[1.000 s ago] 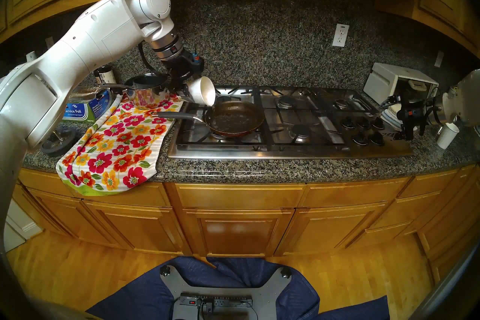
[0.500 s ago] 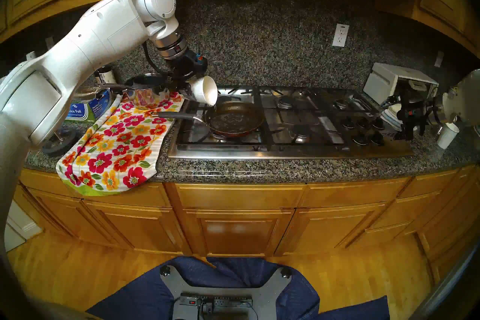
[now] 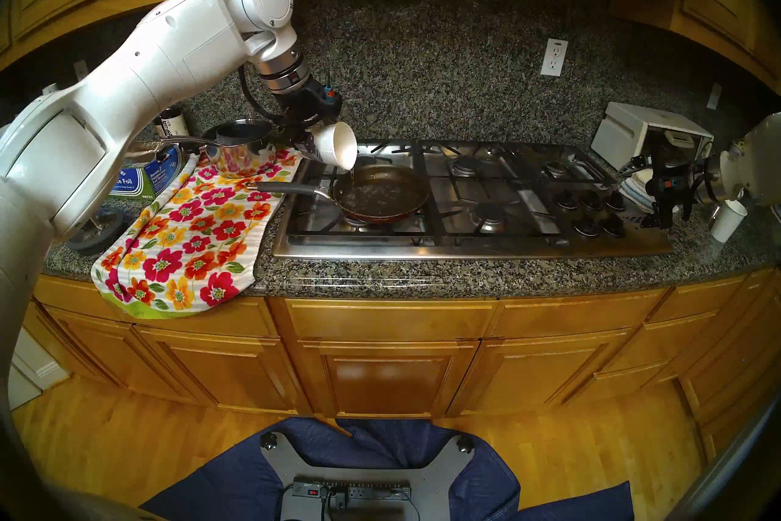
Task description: Pick up the water cup, pour water into the pot, turn on the stove
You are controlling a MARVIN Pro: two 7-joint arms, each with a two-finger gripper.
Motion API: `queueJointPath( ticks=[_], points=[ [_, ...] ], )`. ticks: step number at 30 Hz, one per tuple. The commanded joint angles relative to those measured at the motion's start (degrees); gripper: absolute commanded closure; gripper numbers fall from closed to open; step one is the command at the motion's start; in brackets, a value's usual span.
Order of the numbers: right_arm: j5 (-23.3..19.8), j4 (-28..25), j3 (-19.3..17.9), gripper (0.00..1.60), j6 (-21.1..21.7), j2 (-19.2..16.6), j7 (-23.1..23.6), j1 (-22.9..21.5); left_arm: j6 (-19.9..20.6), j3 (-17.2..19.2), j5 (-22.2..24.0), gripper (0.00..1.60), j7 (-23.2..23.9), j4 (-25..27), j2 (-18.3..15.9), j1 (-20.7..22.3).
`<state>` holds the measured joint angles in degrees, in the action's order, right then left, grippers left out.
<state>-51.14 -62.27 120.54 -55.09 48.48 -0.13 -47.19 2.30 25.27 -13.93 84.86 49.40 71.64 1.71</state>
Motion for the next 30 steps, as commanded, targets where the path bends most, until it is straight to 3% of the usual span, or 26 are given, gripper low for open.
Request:
queueJointPath(
  ticks=[1, 14, 30],
  points=[
    [-0.2, 1.1, -0.2, 0.0, 0.1, 0.4, -0.6, -1.4, -0.8, 1.0, -0.6, 0.56, -0.9, -0.3, 1.1, 3.6],
    [-0.2, 1.1, -0.2, 0.0, 0.1, 0.4, -0.6, -1.4, -2.2, 1.1, -1.5, 0.57, -1.2, -2.2, 2.4, 3.6],
    [-0.2, 1.1, -0.2, 0.0, 0.1, 0.4, -0.6, -1.4, -4.6, 1.0, -3.2, 0.56, -2.6, -0.1, 2.2, 3.3]
  ],
)
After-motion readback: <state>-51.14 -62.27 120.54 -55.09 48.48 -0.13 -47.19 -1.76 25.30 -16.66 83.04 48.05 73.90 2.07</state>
